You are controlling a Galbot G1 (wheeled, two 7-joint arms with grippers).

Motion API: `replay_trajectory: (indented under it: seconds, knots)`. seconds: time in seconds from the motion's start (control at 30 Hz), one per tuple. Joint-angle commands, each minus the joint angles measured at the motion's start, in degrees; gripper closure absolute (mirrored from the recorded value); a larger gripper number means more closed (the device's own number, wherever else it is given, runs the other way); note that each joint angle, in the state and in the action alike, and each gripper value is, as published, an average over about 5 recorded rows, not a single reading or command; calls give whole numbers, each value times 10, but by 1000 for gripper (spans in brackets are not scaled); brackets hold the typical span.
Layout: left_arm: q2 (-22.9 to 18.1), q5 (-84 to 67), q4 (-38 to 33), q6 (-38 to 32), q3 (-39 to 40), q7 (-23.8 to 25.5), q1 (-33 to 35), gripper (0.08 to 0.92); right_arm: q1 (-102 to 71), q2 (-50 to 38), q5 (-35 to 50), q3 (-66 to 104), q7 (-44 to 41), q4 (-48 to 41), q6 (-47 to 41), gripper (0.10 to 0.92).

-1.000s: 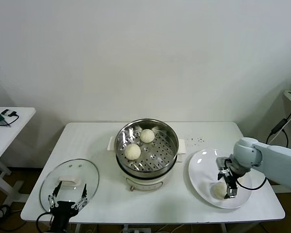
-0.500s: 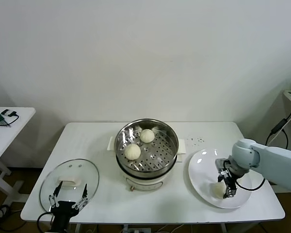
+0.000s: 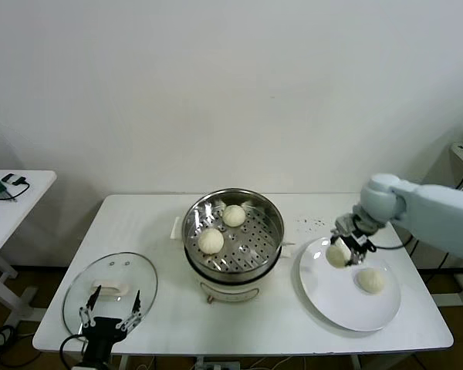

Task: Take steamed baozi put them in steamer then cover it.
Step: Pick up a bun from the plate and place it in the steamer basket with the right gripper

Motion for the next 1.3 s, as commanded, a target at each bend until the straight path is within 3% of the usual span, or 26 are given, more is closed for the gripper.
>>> replay_trajectory:
  seconds: [0.03, 0.47, 0.77, 1.3]
  knots:
    - [2, 4, -1, 2, 2, -1, 0, 177, 177, 107, -73, -43, -16, 13, 226, 347]
    - [6, 2, 0, 0, 3, -1, 5, 177, 99, 234, -115, -5, -15, 68, 241, 347]
    - [6, -2, 6, -3, 0, -1, 7, 177, 17, 302, -134, 1, -11, 50, 232, 344]
    - [9, -9, 17, -3, -6, -1, 3, 177, -31, 341, -128, -1, -6, 19, 240, 347]
